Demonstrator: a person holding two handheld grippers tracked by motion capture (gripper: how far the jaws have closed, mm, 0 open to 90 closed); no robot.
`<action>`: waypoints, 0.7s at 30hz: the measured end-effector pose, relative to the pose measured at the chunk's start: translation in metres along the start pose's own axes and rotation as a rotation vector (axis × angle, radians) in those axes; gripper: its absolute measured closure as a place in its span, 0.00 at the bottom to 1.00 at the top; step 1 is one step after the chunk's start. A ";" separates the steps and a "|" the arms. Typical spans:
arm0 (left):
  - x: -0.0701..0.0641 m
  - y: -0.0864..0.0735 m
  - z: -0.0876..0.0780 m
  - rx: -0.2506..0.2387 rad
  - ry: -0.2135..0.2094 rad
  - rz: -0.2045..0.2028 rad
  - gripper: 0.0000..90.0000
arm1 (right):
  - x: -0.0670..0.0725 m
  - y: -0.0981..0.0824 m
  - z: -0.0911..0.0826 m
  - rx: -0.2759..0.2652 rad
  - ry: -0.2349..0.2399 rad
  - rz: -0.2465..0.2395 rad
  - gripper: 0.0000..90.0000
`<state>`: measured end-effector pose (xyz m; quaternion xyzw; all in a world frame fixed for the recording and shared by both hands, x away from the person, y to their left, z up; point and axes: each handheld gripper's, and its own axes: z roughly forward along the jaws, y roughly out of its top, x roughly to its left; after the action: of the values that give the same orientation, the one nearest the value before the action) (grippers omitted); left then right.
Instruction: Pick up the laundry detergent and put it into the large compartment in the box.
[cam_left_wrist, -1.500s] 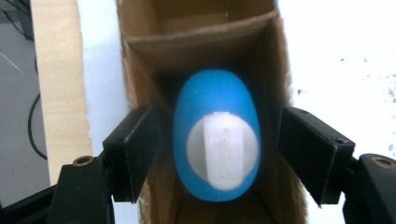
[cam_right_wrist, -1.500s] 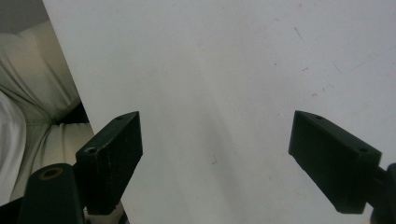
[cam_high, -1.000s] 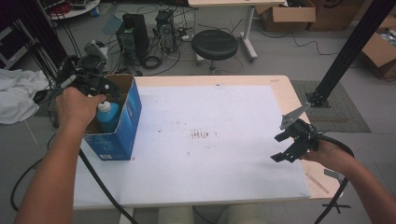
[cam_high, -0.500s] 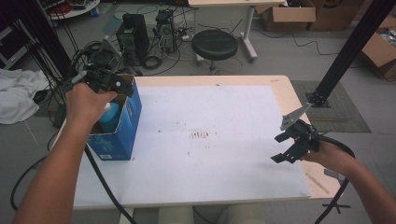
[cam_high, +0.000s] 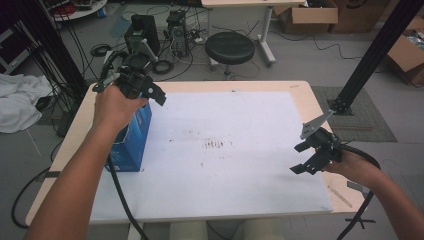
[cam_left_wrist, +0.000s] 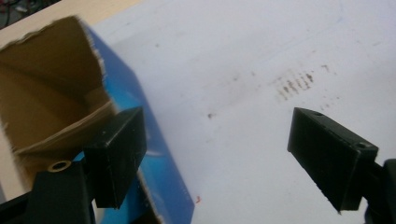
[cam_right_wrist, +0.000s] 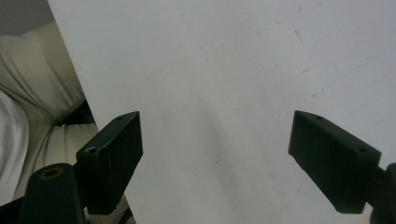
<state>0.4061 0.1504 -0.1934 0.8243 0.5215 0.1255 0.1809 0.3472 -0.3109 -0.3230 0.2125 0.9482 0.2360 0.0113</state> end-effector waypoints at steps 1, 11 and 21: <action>-0.003 0.002 0.001 0.001 -0.009 0.008 0.23 | 0.000 0.000 0.000 0.000 -0.001 0.000 0.19; -0.034 0.020 0.019 0.018 -0.053 0.094 0.23 | -0.001 0.003 -0.001 0.003 -0.005 0.006 0.19; -0.060 0.028 0.033 0.031 -0.088 0.188 0.23 | 0.000 0.004 -0.001 0.004 -0.007 0.017 0.19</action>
<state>0.4160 0.0798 -0.2122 0.8771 0.4352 0.0975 0.1785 0.3486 -0.3086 -0.3203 0.2214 0.9467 0.2335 0.0121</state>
